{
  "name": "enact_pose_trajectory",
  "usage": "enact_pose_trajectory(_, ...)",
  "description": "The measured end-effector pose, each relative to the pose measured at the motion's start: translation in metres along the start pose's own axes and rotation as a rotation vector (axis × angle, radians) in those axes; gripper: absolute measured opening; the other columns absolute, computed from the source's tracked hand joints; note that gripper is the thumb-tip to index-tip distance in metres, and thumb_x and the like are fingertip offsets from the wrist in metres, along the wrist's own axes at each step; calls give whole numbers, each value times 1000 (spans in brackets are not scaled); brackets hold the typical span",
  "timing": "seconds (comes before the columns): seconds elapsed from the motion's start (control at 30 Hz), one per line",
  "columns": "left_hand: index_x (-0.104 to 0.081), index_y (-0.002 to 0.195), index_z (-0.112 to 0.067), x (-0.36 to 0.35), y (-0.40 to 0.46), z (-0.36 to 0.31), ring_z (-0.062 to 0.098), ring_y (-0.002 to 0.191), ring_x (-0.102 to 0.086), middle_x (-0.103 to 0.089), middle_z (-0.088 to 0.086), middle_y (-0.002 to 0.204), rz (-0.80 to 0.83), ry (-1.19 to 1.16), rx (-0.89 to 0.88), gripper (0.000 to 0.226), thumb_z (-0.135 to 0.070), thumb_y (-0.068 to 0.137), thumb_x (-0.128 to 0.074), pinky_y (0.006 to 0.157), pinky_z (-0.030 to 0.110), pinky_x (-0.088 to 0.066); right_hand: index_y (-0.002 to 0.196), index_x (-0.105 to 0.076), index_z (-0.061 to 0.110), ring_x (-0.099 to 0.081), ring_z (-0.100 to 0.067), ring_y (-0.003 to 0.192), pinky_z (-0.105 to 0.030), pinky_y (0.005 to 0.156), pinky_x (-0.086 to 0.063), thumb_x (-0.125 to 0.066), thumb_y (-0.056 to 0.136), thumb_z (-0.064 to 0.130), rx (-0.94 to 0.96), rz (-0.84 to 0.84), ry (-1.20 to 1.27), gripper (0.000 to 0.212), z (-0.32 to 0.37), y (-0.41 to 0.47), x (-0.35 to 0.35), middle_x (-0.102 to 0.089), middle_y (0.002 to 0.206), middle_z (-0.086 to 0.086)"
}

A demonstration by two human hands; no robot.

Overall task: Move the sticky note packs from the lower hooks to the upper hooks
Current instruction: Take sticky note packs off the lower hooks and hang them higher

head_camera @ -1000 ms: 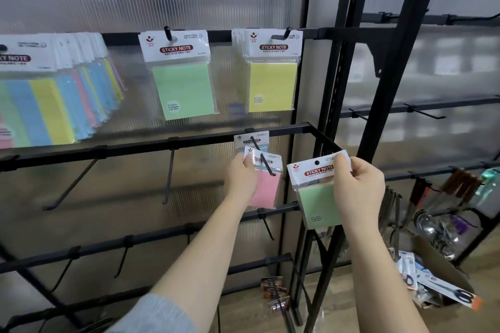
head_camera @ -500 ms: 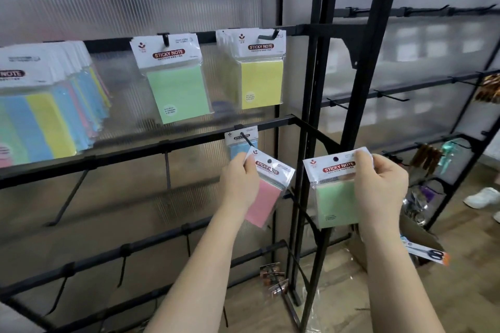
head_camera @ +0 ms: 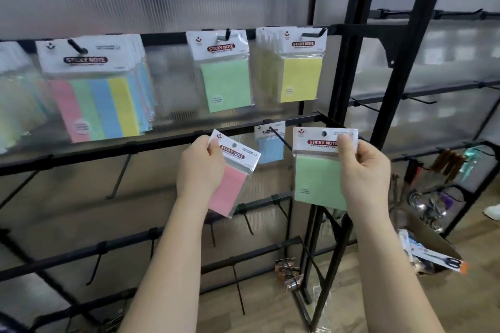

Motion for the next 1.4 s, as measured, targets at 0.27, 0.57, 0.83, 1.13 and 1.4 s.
enact_pose_trajectory(0.27, -35, 65, -12, 66, -8, 19, 17, 59, -41, -47, 0, 65, -134, 37, 34, 35, -22, 98, -34, 52, 32, -28, 68, -59, 18, -47, -9, 62, -25, 58, -36, -58, 93, 30, 16, 120, 208, 28, 59, 10, -66, -56, 66, 4)
enact_pose_trajectory(0.57, -32, 64, -12, 115, -17, 32, 12, 55, -36, -42, -3, 62, -275, 3, 73, 37, -21, 99, -35, 48, 27, -25, 75, -64, 4, -42, -13, 65, -25, 59, -33, -66, 83, 34, 121, 184, 393, 31, 130, 34, -116, -51, 70, -6)
enact_pose_trajectory(0.83, -30, 63, -12, 122, -20, 34, 12, 54, -35, -41, -2, 61, -278, 19, 78, 37, -21, 99, -34, 48, 27, -24, 53, -26, 20, -18, -5, 42, -19, 42, -17, -65, 79, 17, 74, 157, 427, 48, 137, 39, -137, -19, 39, 12)
enact_pose_trajectory(1.13, -49, 80, -1, 135, -19, 37, 17, 65, -45, -56, 5, 77, -331, 8, 60, 34, -24, 100, -34, 55, 30, -33, 54, -37, 15, -28, -7, 46, -21, 48, -23, -63, 77, 21, 87, 130, 439, 36, 126, 45, -137, -37, 45, 11)
enact_pose_trajectory(1.4, -45, 75, -4, 143, -18, 34, 13, 61, -43, -53, 0, 72, -346, 8, 44, 34, -24, 100, -33, 53, 27, -31, 61, -46, 1, -34, -8, 50, -23, 50, -23, -60, 77, 18, 159, 136, 342, 28, 122, 46, -136, -36, 60, -5)
Point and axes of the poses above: each hand's wrist, its own y-axis towards the middle knuckle, its own x-axis out of the back of the hand, z = x × y, the point moved 4 cm from there along y, towards the middle knuckle
